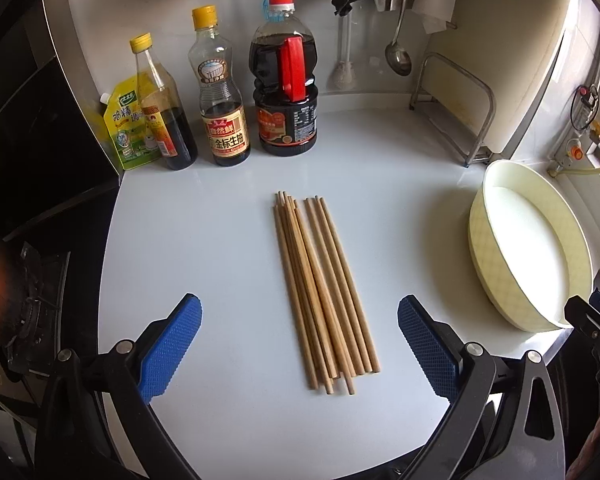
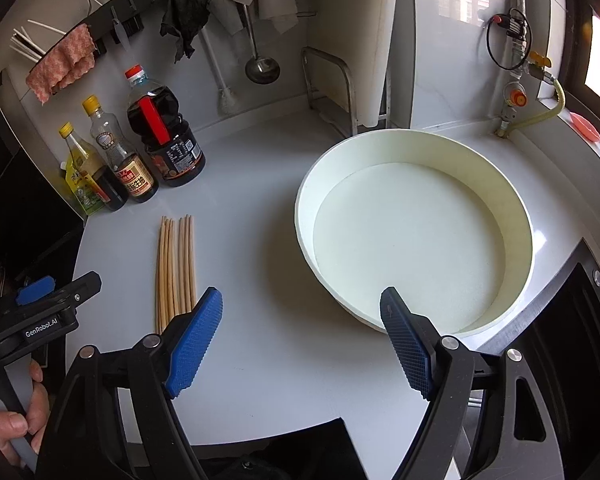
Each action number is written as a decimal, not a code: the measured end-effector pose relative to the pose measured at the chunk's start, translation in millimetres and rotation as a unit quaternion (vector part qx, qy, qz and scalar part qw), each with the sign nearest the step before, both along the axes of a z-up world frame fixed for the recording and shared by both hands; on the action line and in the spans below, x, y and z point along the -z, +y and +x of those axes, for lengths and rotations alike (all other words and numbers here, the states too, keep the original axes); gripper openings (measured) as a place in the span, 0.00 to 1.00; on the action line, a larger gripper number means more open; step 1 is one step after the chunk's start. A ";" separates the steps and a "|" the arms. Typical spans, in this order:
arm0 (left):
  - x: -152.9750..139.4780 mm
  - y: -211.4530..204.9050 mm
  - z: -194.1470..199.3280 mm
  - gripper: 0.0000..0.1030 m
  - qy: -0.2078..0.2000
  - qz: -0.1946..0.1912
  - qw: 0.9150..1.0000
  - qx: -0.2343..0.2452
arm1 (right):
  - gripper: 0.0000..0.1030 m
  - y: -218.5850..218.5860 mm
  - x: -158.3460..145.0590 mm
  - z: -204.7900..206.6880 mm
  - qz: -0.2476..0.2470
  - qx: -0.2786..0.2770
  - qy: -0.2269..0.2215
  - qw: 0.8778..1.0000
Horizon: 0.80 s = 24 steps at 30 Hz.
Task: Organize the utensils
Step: 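Lower the left gripper onto one wooden chopstick and close while the right gripper grasps another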
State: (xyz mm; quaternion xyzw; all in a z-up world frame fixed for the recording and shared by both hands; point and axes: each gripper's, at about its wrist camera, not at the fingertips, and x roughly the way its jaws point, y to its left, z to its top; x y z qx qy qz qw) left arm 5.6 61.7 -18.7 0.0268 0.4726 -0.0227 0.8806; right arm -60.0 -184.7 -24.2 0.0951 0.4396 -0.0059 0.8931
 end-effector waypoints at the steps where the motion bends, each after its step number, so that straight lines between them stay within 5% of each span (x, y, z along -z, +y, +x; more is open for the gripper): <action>1: 2.3 4.4 1.0 0.94 -0.003 0.001 1.000 -0.002 | 0.75 5.2 2.0 3.4 0.000 -0.006 0.000 1.000; 24: 78.6 72.1 43.0 0.94 0.022 0.005 0.999 -0.048 | 0.75 93.7 74.9 78.2 0.003 -0.103 0.031 0.994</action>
